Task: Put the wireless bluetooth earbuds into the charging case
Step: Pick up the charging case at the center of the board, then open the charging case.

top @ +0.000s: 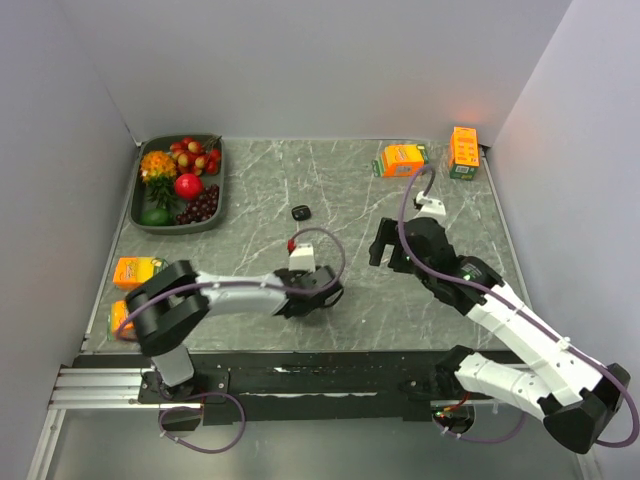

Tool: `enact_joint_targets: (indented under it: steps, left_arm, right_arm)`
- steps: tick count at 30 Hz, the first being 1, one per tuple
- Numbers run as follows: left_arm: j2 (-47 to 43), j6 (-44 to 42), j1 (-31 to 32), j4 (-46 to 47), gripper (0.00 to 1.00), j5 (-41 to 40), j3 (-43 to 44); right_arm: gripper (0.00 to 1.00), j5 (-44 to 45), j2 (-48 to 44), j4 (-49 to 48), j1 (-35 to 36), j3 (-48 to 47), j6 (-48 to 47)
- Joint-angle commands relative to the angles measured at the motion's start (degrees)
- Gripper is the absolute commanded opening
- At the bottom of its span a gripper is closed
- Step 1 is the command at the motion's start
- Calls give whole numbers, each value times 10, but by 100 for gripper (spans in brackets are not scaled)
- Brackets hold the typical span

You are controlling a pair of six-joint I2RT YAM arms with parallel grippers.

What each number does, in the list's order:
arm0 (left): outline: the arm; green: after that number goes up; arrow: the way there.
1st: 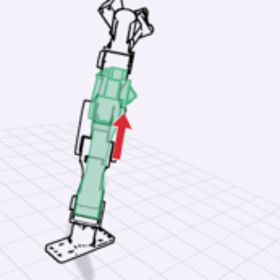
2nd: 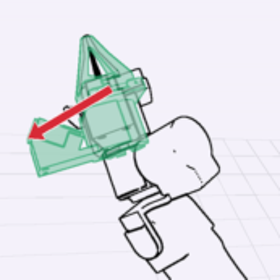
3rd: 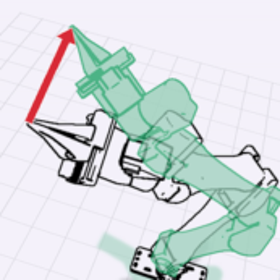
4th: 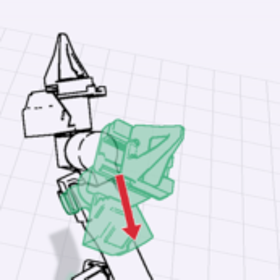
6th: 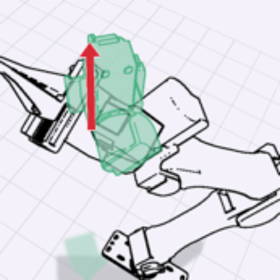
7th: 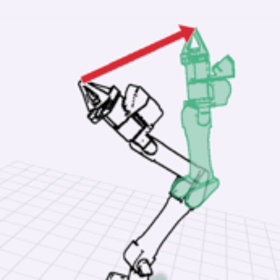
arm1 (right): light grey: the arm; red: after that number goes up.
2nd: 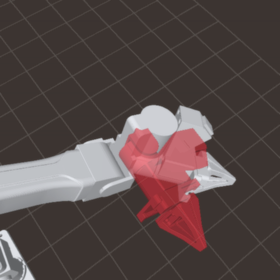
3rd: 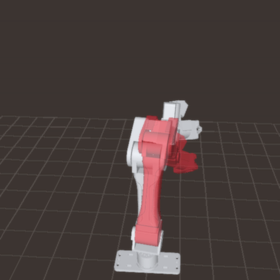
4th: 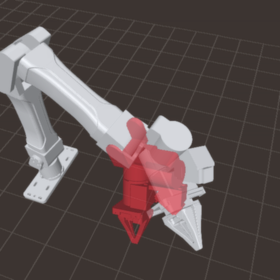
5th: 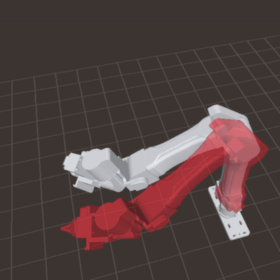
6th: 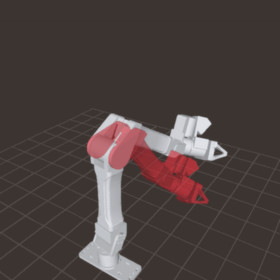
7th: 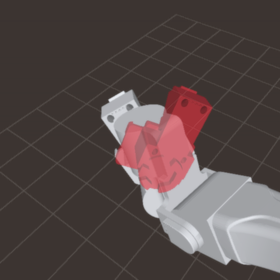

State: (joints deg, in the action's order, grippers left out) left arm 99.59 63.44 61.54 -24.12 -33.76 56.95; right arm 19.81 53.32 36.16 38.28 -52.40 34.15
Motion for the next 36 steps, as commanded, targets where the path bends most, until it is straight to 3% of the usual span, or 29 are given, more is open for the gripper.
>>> enact_joint_targets:
  steps: [1, 5, 7, 8, 9, 10, 12, 17, 22, 27, 36]
  left_arm:
    - [-123, -78, 37, 107, 1, -9, -89]
    - [-241, -236, 55, 305, 1, -13, -198]
    - [-315, -338, 64, 466, 1, 0, -288]
    - [-340, -383, 67, 528, 1, 37, -322]
    - [-385, -424, 72, 667, 1, 58, -393]
    - [-405, -500, 73, 729, 1, 92, -428]
    - [-445, -546, 74, 837, 1, 133, -497]
    - [-459, -626, 72, 822, 1, 186, -498]
    - [-451, -685, 73, 835, 1, 192, -496]
    - [-426, -735, 73, 821, 1, 187, -478]
    - [-408, -747, 73, 812, 1, 179, -455]
  right_arm:
    - [99, -27, -16, 8, -6, -80, -20]
    - [96, -93, 3, 16, -6, -122, -36]
    - [95, -123, 13, 17, -7, -134, -47]
    - [93, -147, 18, 22, -6, -137, -47]
    - [92, -158, 19, 20, -7, -137, -52]
    - [91, -170, 19, 19, -7, -133, -54]
    - [87, -195, 16, 15, -7, -127, -62]
    - [81, -305, 18, 2, -2, -122, -112]
    - [86, -363, 56, 51, 27, -164, -142]
    - [92, -272, 101, 73, 112, -180, -161]
    - [87, -173, 180, 87, 171, -232, -155]
